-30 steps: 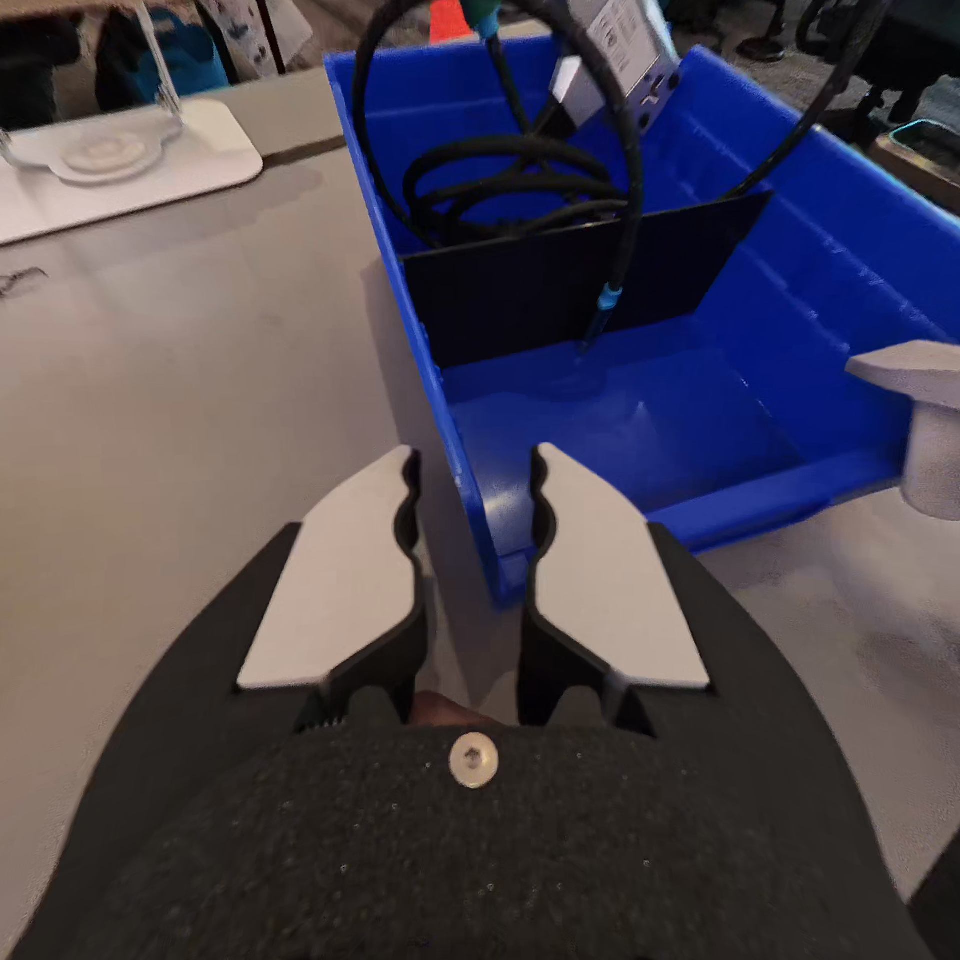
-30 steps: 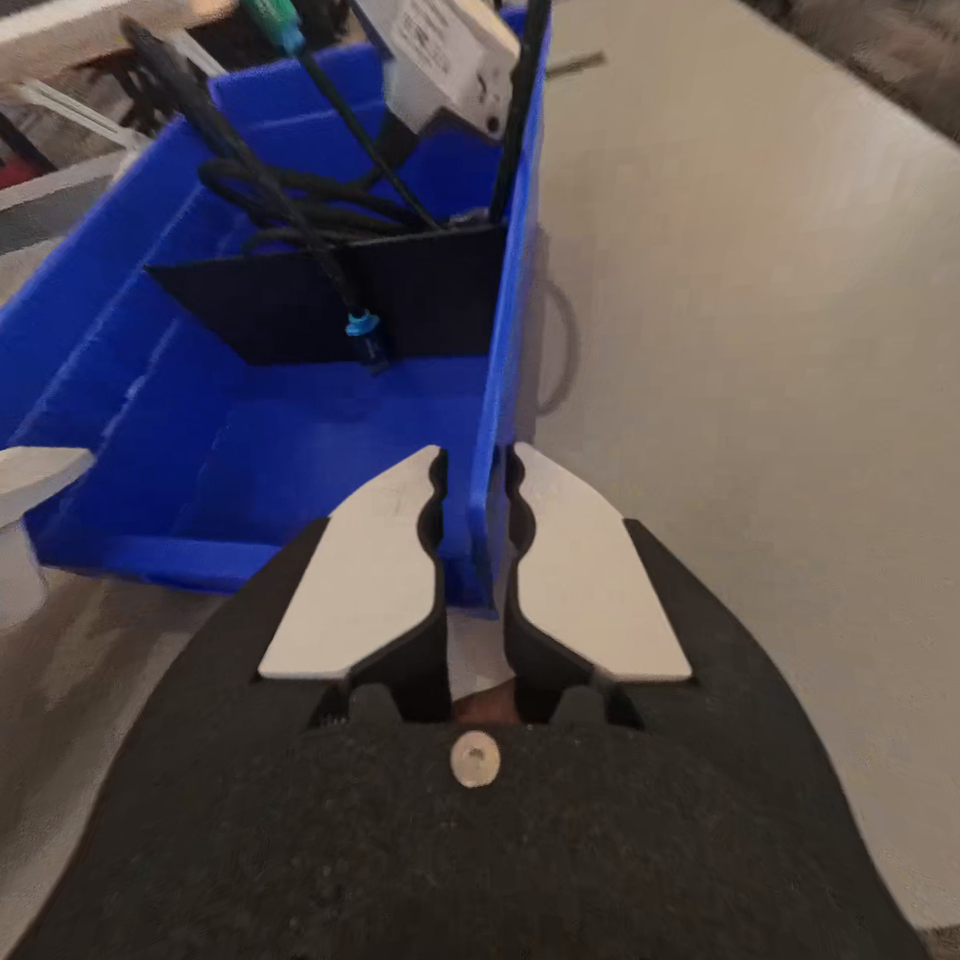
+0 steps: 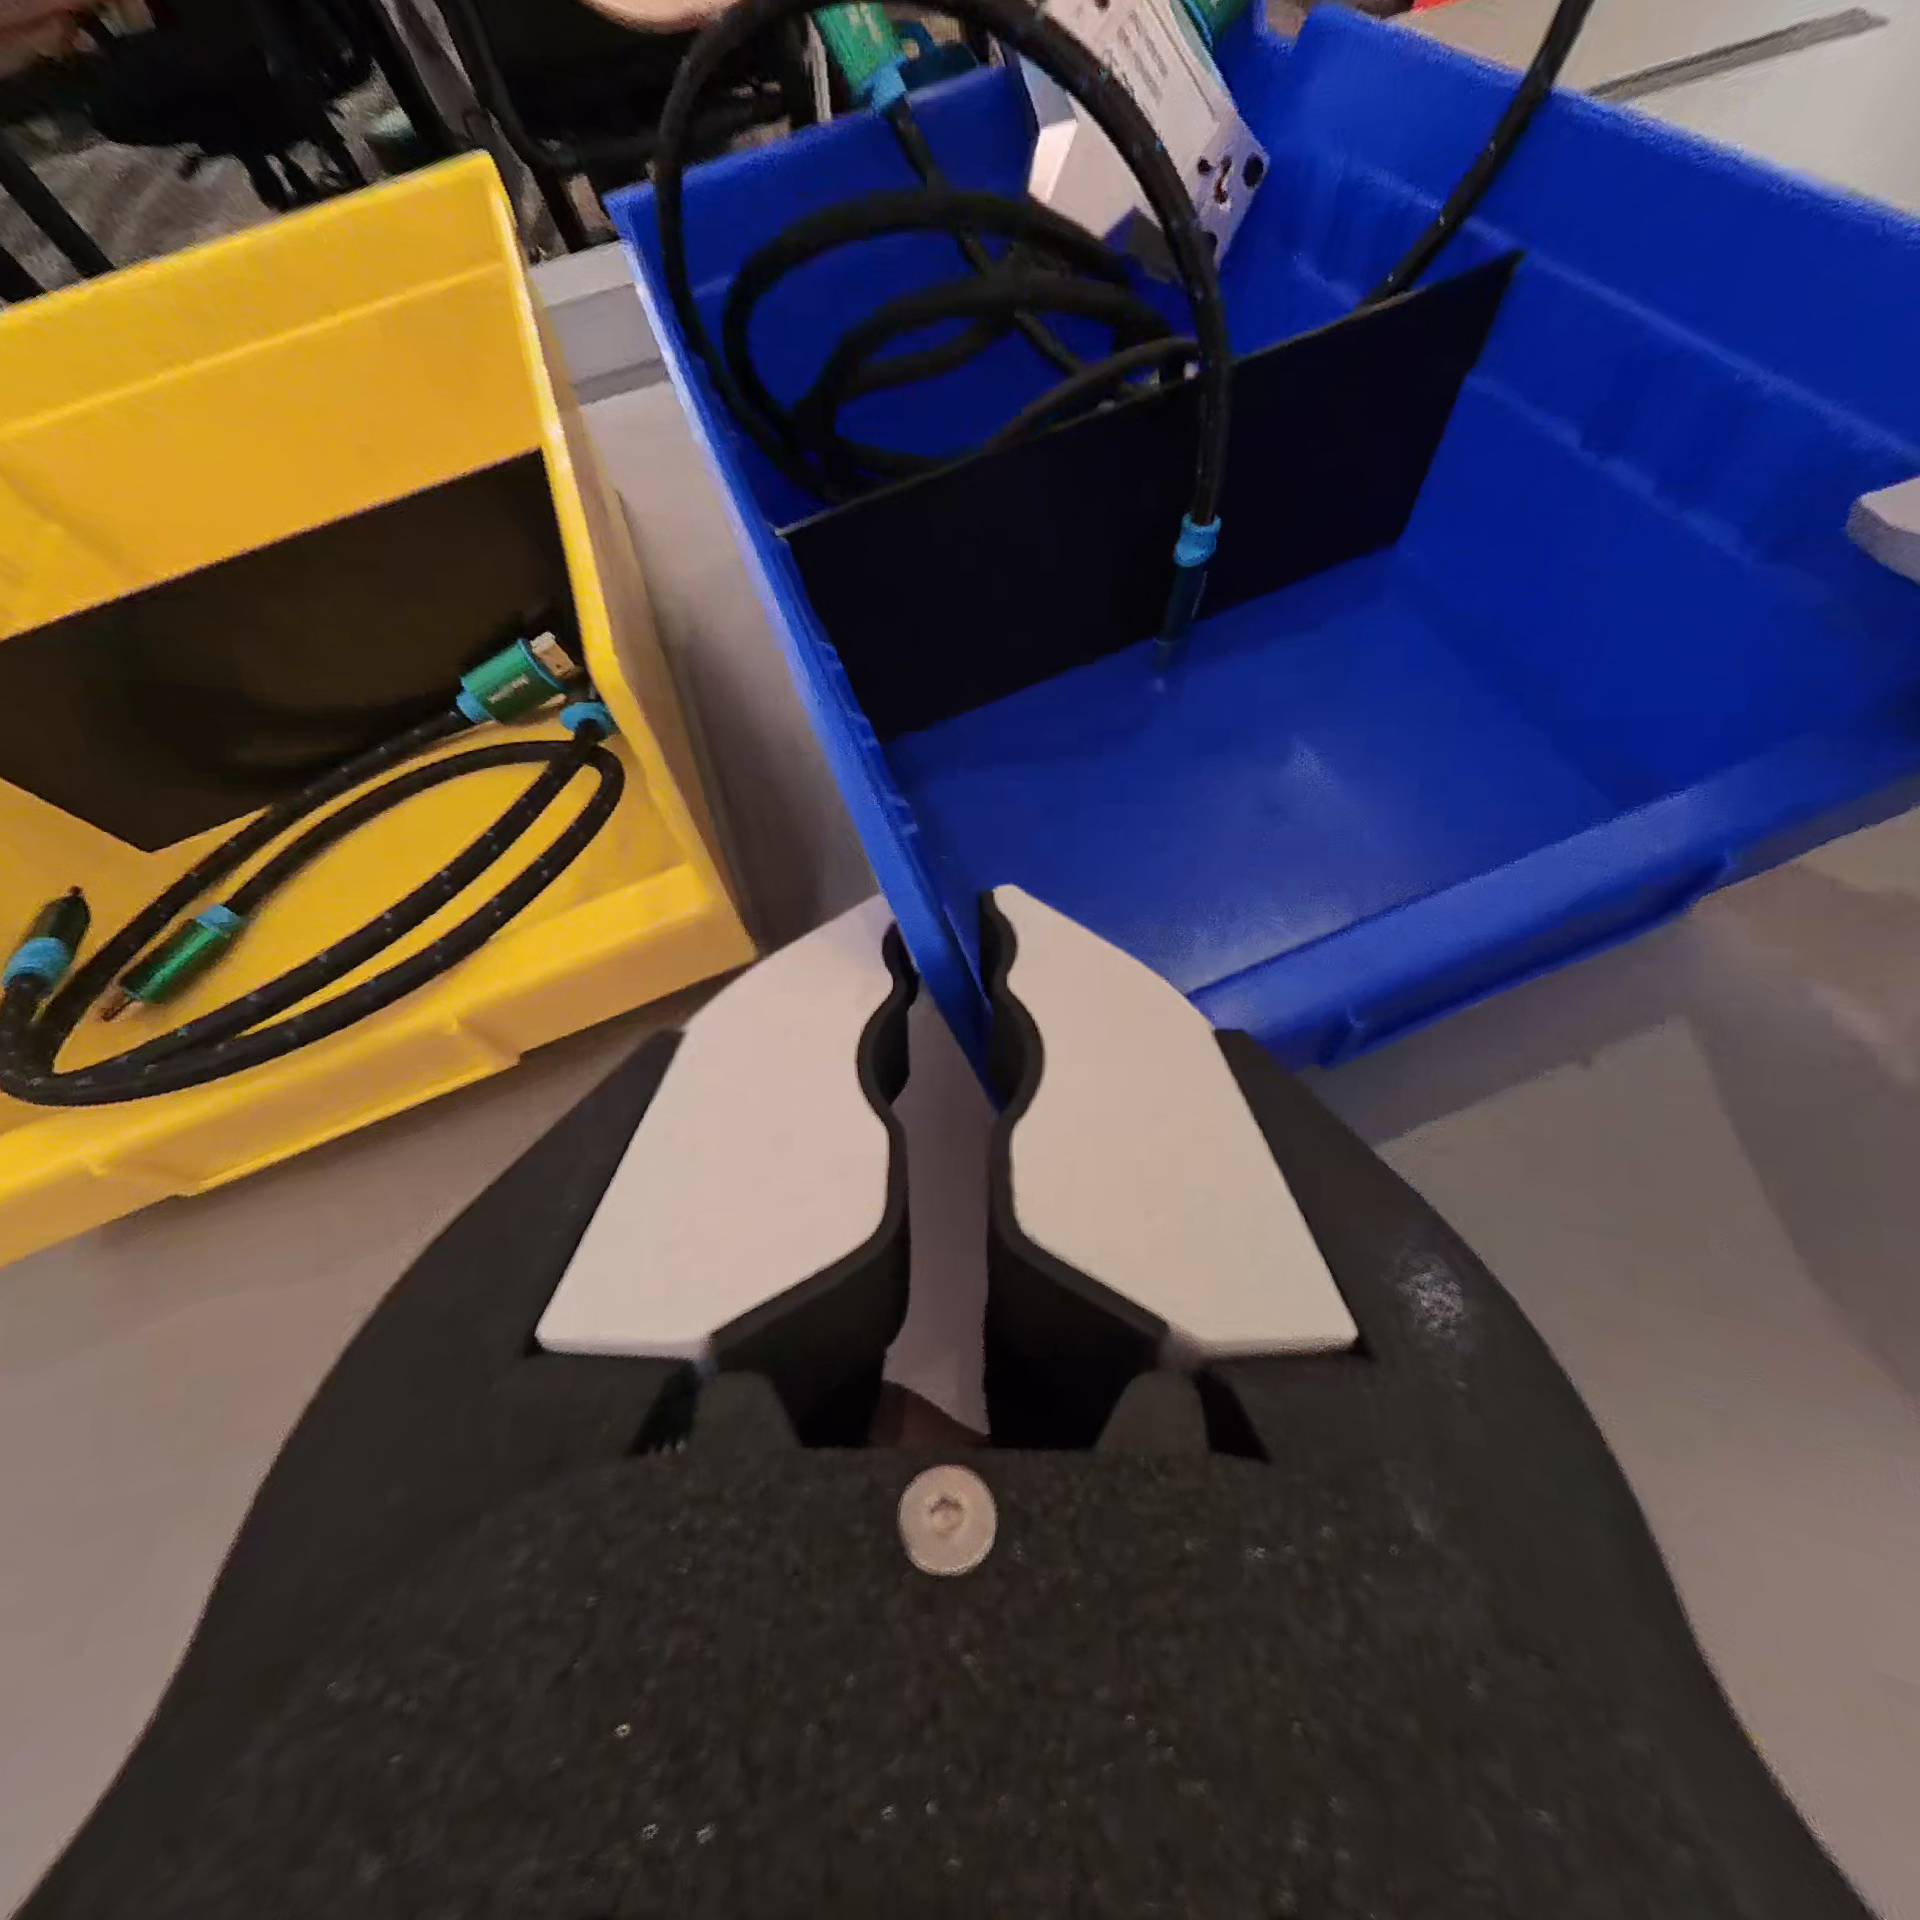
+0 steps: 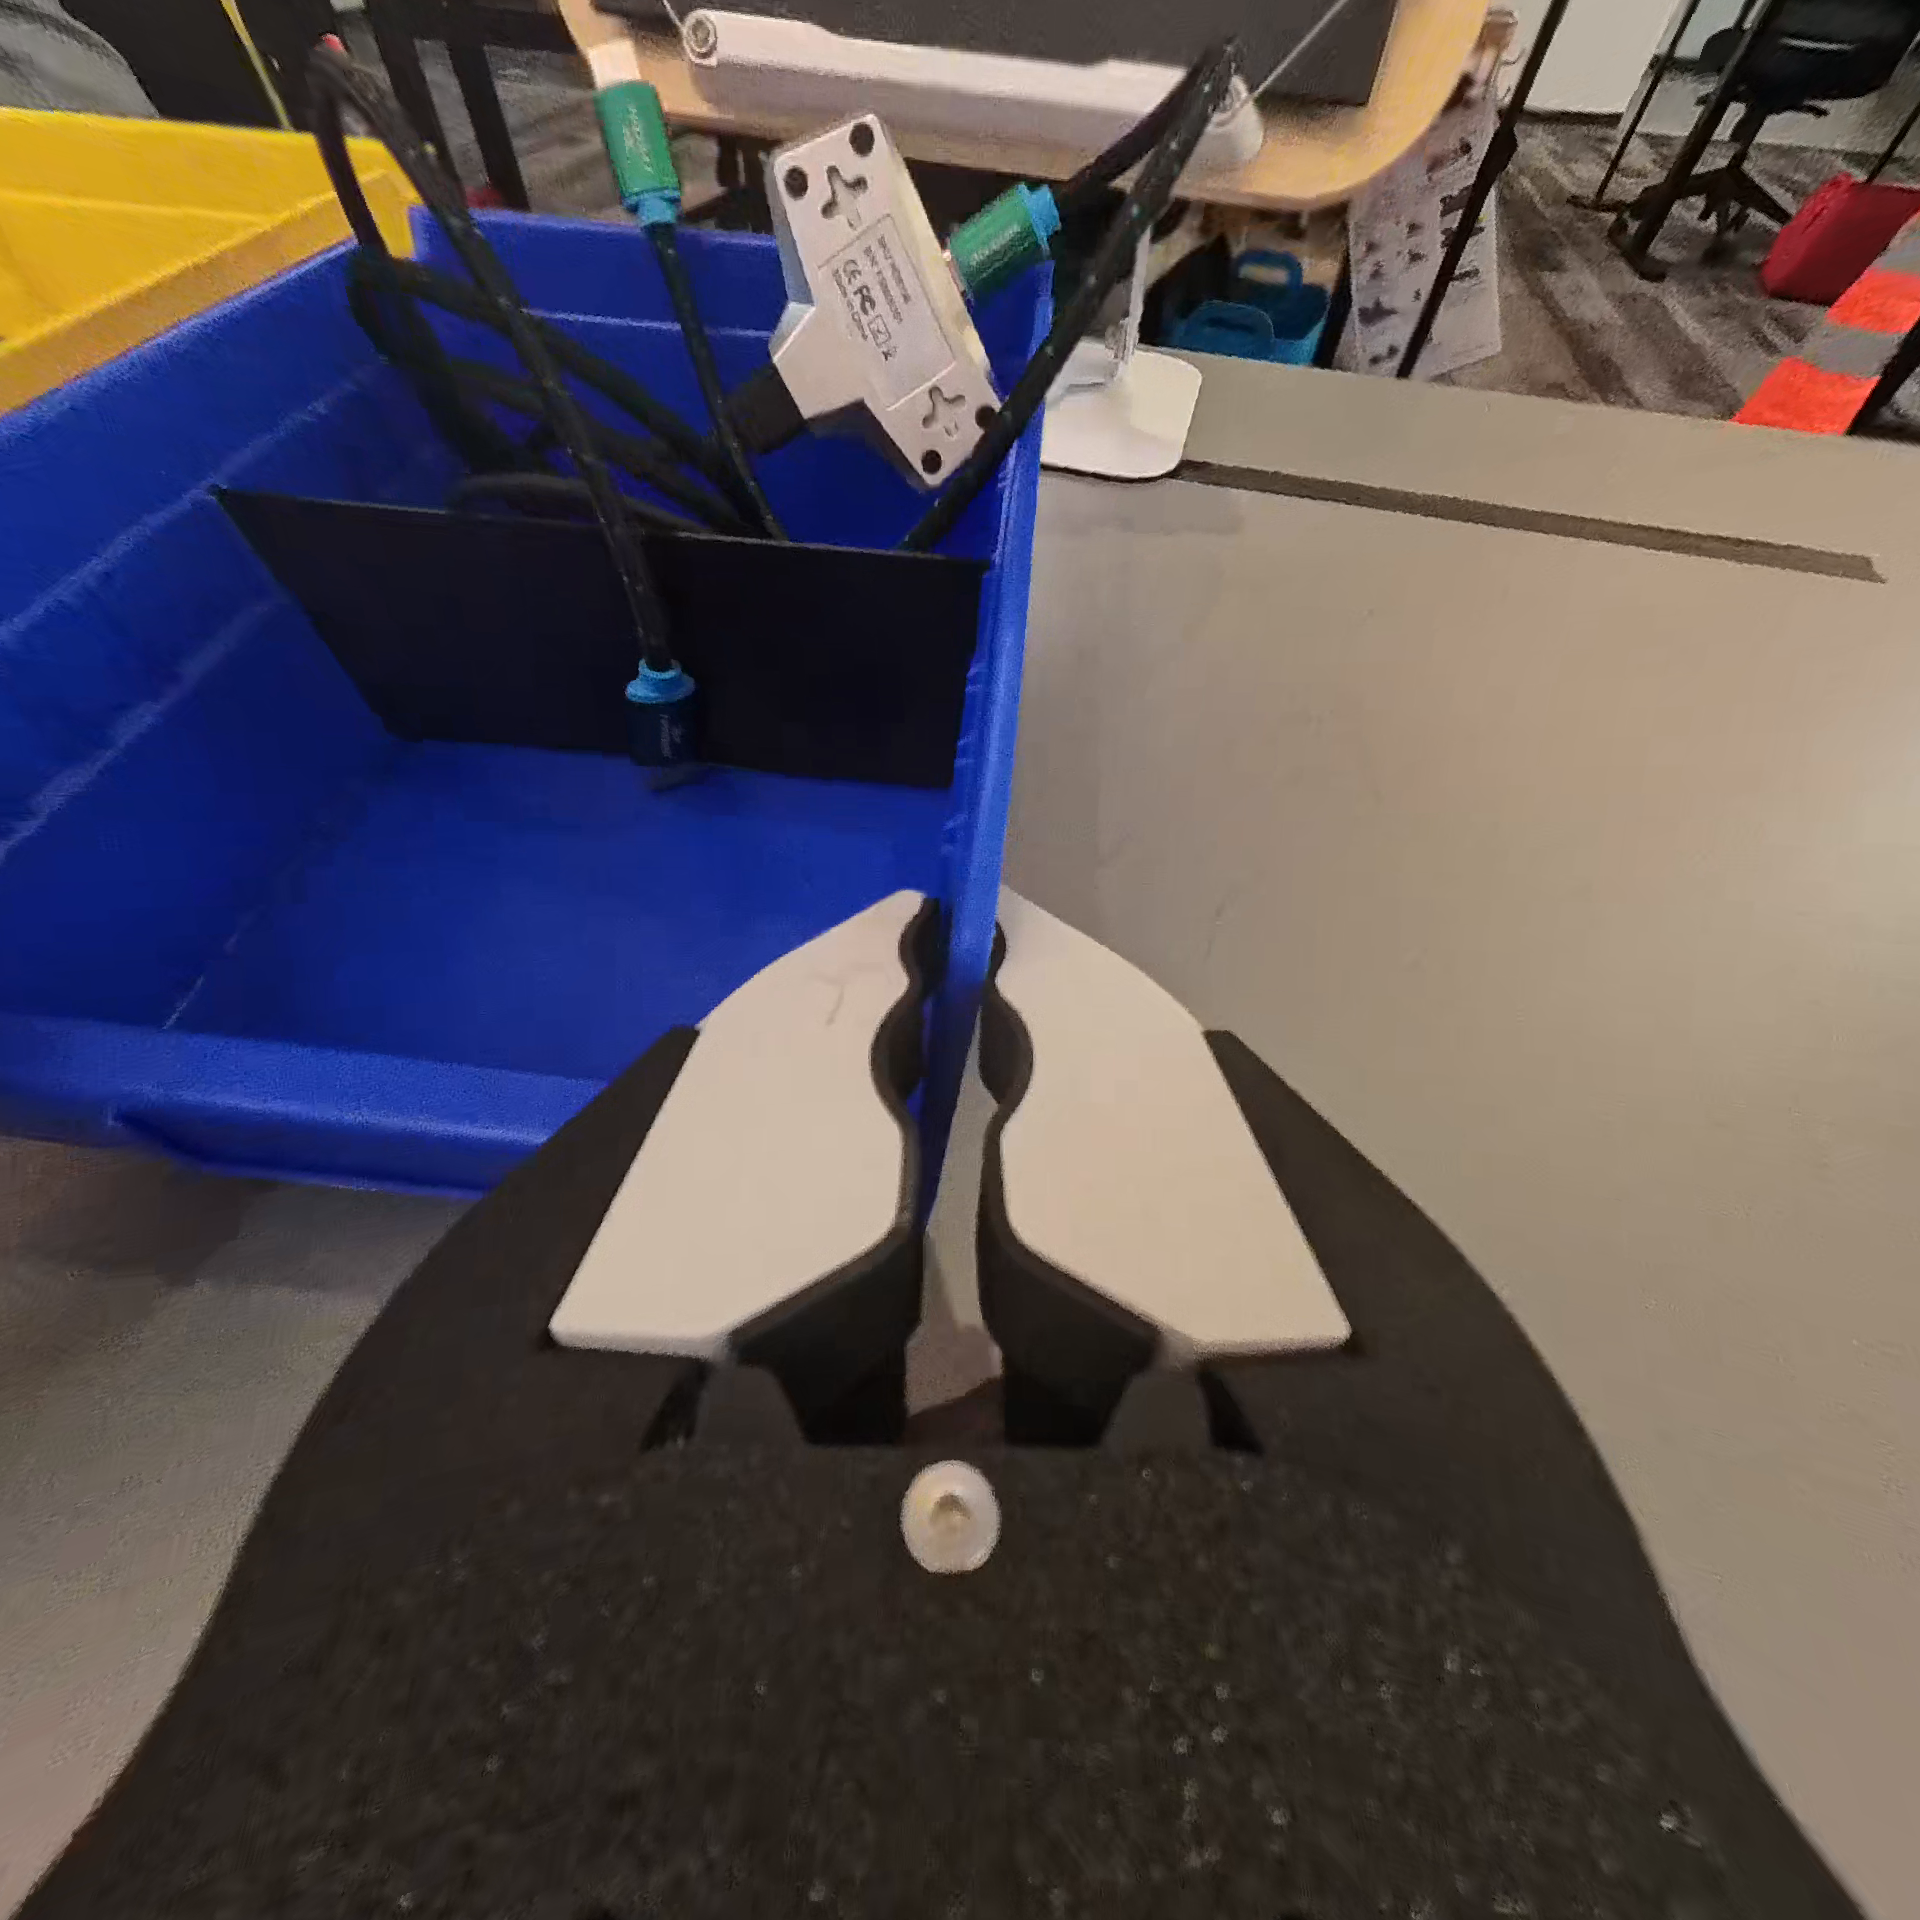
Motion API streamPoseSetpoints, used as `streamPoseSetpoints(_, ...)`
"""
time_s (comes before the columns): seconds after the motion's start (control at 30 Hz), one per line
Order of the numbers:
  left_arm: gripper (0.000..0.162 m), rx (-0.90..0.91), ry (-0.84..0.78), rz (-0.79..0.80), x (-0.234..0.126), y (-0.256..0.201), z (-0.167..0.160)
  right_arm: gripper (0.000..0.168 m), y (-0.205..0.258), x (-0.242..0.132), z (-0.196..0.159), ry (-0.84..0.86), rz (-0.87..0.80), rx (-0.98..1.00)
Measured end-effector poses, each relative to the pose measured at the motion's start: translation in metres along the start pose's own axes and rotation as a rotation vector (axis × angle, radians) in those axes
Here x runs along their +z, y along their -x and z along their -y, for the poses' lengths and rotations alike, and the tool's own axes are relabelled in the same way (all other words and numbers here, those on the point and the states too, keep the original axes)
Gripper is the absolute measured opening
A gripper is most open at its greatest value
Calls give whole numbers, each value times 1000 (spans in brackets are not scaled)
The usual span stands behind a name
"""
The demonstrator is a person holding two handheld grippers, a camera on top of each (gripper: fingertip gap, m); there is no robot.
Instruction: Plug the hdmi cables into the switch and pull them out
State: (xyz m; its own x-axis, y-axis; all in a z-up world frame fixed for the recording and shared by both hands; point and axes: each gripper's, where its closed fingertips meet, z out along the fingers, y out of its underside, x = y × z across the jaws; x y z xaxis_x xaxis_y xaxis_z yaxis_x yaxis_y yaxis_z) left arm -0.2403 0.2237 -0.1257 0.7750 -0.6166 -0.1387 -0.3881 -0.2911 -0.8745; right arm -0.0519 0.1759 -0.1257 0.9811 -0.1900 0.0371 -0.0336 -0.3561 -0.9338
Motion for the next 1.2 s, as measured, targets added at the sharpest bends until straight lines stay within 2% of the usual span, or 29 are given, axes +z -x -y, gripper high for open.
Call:
streamPoseSetpoints(0.07,22,0,-33,-29,-8,-4,4,7,2,-4,-6,14,45,-15)
streamPoseSetpoints(0.17,24,-67,-80,-45,-32,5,7,49,14,-24,-18,53,169,-86)
streamPoseSetpoints(0.2,24,-92,-88,-48,-42,12,3,54,18,-32,-24,67,208,-110)
streamPoseSetpoints(0.33,36,-145,-126,65,-82,83,-23,72,37,-65,-61,225,397,-56)
streamPoseSetpoints(0.43,37,-307,-122,141,-98,155,-42,69,39,-89,-59,181,441,24)
streamPoseSetpoints(0.5,38,-402,-105,136,-93,189,-47,69,42,-97,-56,166,459,49)
streamPoseSetpoints(0.6,44,-444,-97,126,-68,216,-46,69,53,-96,-60,185,478,44)
streamPoseSetpoints(0.7,49,-412,-90,123,-42,232,-40,69,69,-97,-69,222,512,24)
streamPoseSetpoints(0.8,42,-414,-4,220,-21,257,-49,68,80,-102,-72,215,529,-21)
streamPoseSetpoints(0.83,33,-430,17,173,-17,252,-51,68,83,-104,-73,213,534,-38)
streamPoseSetpoints(0.87,11,-443,20,120,-15,245,-50,67,87,-106,-74,211,538,-56)
streamPoseSetpoints(0.9,5,-436,19,114,-16,243,-51,66,90,-107,-75,209,541,-73)
streamPoseSetpoints(1.0,4,-328,16,154,-23,240,-54,62,107,-113,-76,205,566,-90)
streamPoseSetpoints(1.2,4,-317,61,153,-65,212,-73,57,176,-117,-78,241,665,-128)
